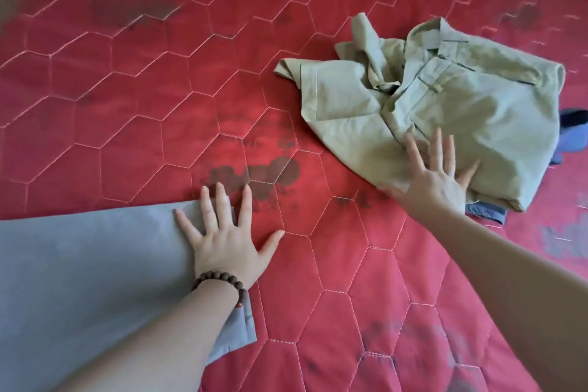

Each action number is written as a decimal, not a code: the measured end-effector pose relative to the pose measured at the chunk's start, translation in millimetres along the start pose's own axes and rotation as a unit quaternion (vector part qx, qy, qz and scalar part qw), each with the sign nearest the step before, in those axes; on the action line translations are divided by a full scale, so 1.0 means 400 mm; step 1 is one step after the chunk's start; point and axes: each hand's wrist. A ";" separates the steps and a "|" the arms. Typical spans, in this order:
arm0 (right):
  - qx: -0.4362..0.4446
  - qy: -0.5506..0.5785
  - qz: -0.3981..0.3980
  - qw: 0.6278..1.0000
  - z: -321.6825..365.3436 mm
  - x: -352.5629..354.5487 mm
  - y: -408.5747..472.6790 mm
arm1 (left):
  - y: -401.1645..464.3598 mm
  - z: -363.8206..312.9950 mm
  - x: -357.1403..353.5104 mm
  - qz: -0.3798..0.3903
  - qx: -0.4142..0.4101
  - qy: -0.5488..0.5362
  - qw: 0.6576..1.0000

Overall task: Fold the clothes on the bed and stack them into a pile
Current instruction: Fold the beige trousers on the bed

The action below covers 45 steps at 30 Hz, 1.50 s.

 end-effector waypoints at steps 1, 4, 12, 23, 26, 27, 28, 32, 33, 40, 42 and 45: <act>-0.014 -0.024 -0.005 1.000 -0.021 -0.002 0.027 | 0.000 -0.001 -0.001 0.004 0.000 0.001 1.000; -0.042 -0.050 0.033 0.997 -0.071 -0.003 0.092 | 0.002 -0.004 0.003 0.007 0.005 0.002 1.000; 0.056 -0.024 0.108 0.992 -0.080 -0.027 0.108 | 0.002 -0.004 0.010 -0.005 0.005 0.021 1.000; -0.044 0.000 -0.034 0.998 -0.028 -0.006 0.180 | 0.003 -0.008 0.003 -0.030 0.002 0.014 0.999; -0.049 -0.004 -0.069 0.996 -0.016 -0.002 0.166 | 0.004 -0.006 0.002 -0.040 -0.004 0.014 0.999; -0.046 -0.007 -0.073 0.996 -0.014 0.000 0.148 | 0.003 -0.006 0.003 -0.041 -0.004 0.013 0.999; -0.040 -0.010 -0.076 0.996 -0.011 0.002 0.124 | 0.004 -0.007 0.004 -0.042 -0.004 0.012 0.999; -0.016 -0.016 -0.073 0.997 0.017 -0.004 -0.013 | 0.000 -0.012 0.013 -0.046 0.000 0.011 0.999; -0.013 -0.014 -0.070 0.997 0.027 -0.008 -0.056 | -0.001 -0.014 0.017 -0.043 0.001 0.011 0.999; 0.033 -0.003 0.024 0.999 0.058 -0.030 -0.381 | -0.034 0.011 0.045 -0.018 -0.021 -0.027 0.999; 0.048 0.013 0.042 0.998 0.054 -0.022 -0.421 | -0.041 0.018 0.048 -0.016 -0.030 -0.036 0.999; -0.010 0.112 0.006 0.994 0.067 0.033 -0.408 | -0.041 0.015 0.050 -0.022 -0.032 -0.052 0.998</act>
Point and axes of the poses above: each hand's wrist, its own y-axis towards the middle knuckle, its own x-axis out of the back of the hand, z = x × y, and after that the axes turned 12 degrees about -y, right-handed
